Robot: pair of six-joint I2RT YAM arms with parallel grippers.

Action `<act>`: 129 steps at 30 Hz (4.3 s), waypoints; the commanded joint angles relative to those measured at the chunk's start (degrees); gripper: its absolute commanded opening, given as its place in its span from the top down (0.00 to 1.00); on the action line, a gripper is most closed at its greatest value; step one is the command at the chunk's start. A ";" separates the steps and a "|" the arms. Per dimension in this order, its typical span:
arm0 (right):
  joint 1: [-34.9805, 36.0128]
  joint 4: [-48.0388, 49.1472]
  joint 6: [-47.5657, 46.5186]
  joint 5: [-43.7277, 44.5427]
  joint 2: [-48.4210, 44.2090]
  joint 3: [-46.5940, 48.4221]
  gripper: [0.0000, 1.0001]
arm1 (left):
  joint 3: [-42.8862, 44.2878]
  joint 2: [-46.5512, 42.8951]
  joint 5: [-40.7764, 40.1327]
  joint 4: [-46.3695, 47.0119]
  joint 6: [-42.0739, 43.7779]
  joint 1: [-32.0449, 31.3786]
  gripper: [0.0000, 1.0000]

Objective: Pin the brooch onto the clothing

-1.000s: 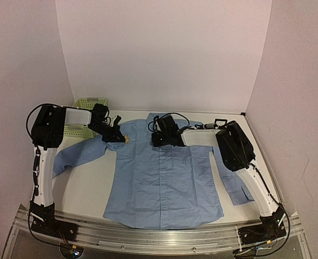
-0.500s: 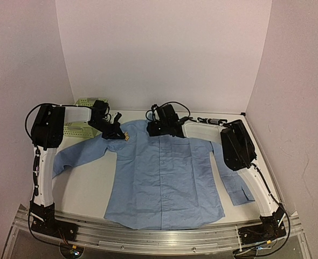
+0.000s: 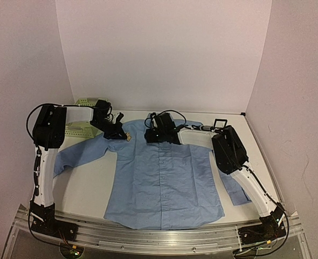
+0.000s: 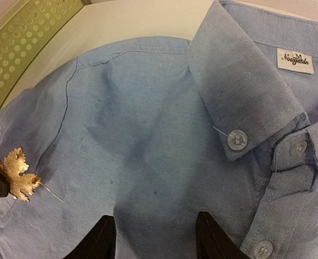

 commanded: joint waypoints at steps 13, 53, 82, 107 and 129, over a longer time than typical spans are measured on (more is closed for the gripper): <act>0.19 -1.89 4.30 -1.36 -0.97 -4.90 0.55 | 0.81 2.78 7.02 4.42 -12.32 1.98 1.00; 1.89 -2.24 4.70 -1.98 -10.02 -5.74 0.66 | -7.66 4.94 23.26 18.86 -28.94 4.51 1.00; 0.38 -0.19 21.12 -14.03 0.76 -3.22 1.00 | -8.55 6.56 27.93 25.82 -34.29 4.43 1.00; -0.81 0.39 28.04 -18.74 2.50 -4.93 1.00 | -15.03 9.48 32.06 45.08 -49.64 2.64 1.00; -0.80 2.99 26.70 -22.93 2.62 -3.40 1.00 | -9.94 11.86 29.95 40.21 -46.17 1.07 1.00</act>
